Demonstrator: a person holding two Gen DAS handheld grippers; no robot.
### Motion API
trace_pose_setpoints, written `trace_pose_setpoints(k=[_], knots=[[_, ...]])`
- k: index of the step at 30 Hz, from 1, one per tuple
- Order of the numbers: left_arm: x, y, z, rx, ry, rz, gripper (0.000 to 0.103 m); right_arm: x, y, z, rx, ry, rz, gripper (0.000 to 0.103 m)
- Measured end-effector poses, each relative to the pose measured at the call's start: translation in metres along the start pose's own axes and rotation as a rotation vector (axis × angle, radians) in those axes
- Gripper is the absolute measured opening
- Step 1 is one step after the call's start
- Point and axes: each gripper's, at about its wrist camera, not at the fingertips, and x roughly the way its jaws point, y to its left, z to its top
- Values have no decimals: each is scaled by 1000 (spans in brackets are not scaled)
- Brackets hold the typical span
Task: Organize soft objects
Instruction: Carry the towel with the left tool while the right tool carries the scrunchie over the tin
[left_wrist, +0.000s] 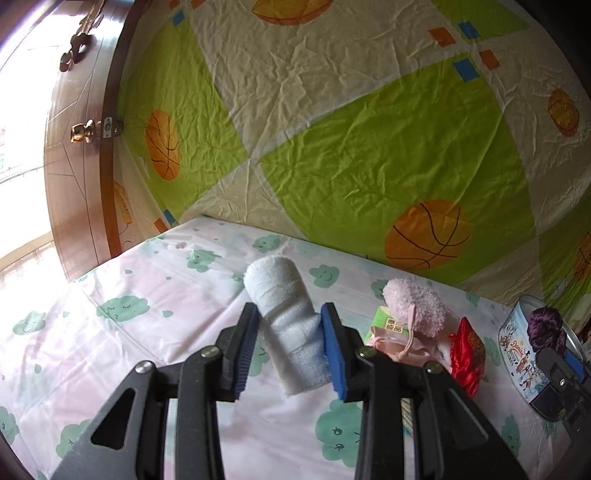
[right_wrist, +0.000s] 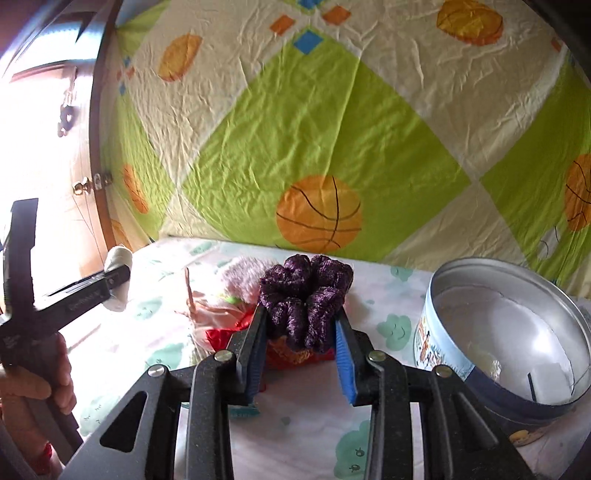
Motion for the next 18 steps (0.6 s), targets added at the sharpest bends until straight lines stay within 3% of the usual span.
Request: trace_pose_setpoints(k=[4, 8, 18], knots=[[1, -9, -5, 24, 3, -12, 34, -18, -4, 7, -8, -75, 45, 36], [-6, -24, -8, 34, -8, -67, 34, -28, -17, 4, 19, -92, 90, 36], [-20, -72, -21, 79, -7, -172, 34, -43, -35, -1, -4, -134, -4, 36]])
